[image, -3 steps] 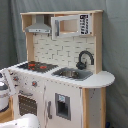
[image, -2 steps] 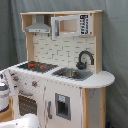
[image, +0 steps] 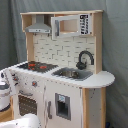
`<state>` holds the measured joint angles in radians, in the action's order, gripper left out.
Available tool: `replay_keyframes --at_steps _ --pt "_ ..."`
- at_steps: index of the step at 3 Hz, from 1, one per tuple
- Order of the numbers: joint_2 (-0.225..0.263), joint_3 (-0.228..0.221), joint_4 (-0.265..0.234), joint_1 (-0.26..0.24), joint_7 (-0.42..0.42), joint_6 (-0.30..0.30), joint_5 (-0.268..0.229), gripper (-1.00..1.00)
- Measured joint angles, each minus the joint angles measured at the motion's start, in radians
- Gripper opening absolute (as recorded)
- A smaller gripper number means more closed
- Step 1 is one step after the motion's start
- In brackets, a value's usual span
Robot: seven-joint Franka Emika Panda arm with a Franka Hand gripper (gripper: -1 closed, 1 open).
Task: Play with the kitchen
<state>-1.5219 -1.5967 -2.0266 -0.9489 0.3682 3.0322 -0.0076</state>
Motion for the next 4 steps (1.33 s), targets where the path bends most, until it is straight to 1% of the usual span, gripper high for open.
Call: replay_keyframes --at_steps 1,4 --pt "0.012 0.003 -0.001 0.000 -0.112 0.000 -0.002 -1.00" --pt "0.012 -0.002 -0.005 0.002 -0.457 0.000 -0.002 -1.00"
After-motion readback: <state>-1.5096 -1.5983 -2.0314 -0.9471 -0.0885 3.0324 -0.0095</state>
